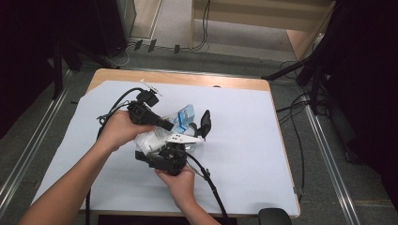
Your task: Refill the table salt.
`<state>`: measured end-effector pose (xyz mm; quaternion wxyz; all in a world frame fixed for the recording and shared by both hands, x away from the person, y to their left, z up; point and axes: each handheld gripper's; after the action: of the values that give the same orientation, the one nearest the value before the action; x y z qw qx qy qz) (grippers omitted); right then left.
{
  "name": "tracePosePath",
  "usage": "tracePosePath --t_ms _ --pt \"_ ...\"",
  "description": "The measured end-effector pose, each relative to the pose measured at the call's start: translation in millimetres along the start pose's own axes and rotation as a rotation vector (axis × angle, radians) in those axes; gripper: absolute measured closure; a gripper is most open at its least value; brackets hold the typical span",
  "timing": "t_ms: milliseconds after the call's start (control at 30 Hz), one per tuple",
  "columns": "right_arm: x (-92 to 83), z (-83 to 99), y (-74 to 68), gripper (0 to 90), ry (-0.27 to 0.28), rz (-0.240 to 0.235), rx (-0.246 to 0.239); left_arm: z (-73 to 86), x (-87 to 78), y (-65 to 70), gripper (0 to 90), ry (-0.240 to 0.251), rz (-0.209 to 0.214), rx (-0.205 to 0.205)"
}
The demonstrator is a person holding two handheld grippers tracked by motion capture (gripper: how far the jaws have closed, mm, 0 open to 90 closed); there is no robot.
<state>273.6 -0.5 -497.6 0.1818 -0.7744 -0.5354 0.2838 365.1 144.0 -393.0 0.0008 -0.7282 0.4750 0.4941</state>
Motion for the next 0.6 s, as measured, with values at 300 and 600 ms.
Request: tracePosePath --t_ms 300,600 --pt "-0.1 -0.4 -0.5 54.7 -0.003 0.006 -0.011 -2.7 1.9 1.6 86.6 -0.014 -0.014 0.001" --pt "1.1 -1.1 -1.3 53.4 -0.031 0.035 -0.043 -3.7 5.2 2.8 87.8 -0.015 -0.028 -0.014"
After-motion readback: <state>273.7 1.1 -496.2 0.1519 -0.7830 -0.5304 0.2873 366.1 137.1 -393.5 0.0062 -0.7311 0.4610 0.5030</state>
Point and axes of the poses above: each handheld gripper's, and its own axes: x roughly forward along the jaws, z roughly out of its underside, y roughly to its right, and after that the axes turned 2 degrees about z, right-handed
